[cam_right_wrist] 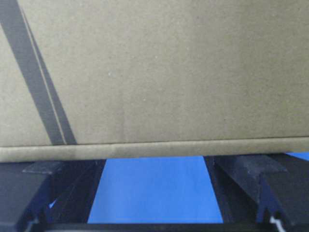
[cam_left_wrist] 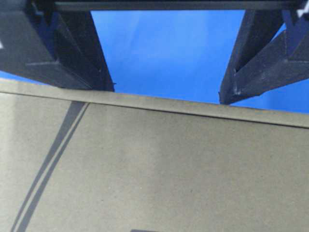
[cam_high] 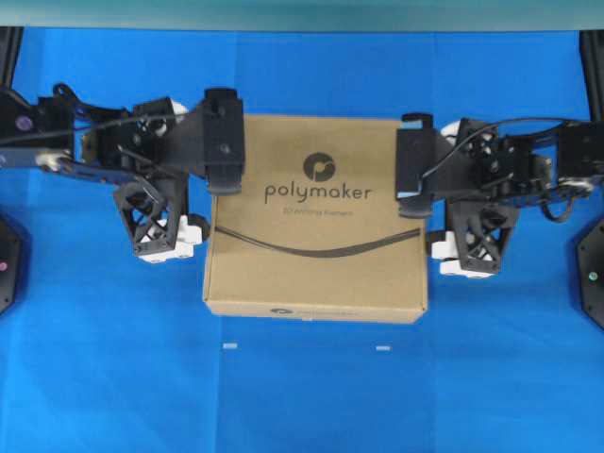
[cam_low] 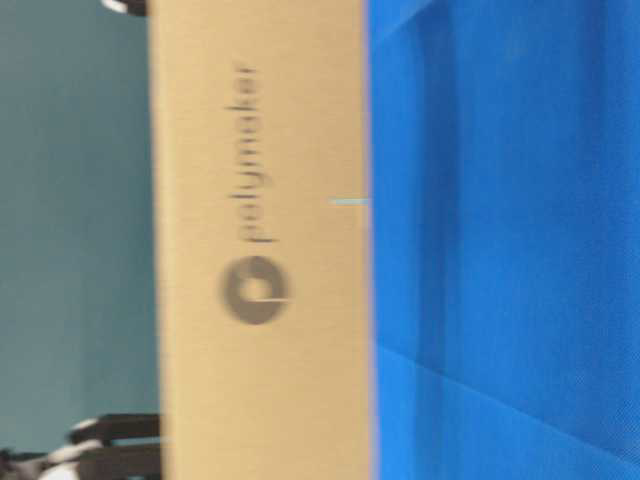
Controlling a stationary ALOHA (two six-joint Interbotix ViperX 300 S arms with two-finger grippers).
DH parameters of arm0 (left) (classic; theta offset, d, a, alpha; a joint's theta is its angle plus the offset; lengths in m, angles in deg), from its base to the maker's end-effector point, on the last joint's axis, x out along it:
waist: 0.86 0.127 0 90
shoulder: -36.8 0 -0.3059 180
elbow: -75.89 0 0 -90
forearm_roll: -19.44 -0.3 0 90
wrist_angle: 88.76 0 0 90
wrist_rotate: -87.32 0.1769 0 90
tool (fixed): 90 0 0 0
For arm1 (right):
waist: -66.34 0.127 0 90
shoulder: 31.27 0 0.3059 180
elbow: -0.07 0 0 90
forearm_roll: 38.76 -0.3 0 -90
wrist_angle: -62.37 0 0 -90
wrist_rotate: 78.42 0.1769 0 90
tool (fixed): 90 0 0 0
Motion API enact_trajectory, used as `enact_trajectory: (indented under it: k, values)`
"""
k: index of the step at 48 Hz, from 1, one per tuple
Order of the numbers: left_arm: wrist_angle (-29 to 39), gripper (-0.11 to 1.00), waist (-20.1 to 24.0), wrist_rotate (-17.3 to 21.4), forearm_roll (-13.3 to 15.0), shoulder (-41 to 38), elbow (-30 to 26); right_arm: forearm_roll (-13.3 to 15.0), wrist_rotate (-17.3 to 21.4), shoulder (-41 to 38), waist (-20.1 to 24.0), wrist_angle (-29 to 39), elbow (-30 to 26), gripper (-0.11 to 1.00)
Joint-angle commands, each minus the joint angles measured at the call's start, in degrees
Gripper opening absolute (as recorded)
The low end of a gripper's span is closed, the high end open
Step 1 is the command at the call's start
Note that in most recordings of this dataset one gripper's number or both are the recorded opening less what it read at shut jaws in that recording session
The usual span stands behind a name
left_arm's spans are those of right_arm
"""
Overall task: Lift up the cardboard box by clamping it between your arms.
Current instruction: 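Lower the clamped box back down onto the table with both grippers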
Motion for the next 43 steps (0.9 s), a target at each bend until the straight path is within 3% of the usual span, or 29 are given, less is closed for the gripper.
enact_trajectory:
  k: [1,25,43]
  values:
    - [-5.5,0.85,-0.1,-1.1,0.3,-0.8,0.4,-0.4,0.5,-0.7,-0.3,-5.7,-0.3,1.0]
    - [-15.1,0.85,-0.2,-1.8,0.3,-7.6,6.1,-0.4,0.1,-8.7,0.4,-17.1,5.5,1.0]
    - [-17.8,0.85,-0.5,-2.9,0.3,-9.8,7.7,-0.4,-0.3,-12.6,1.3,-20.3,6.9,1.0]
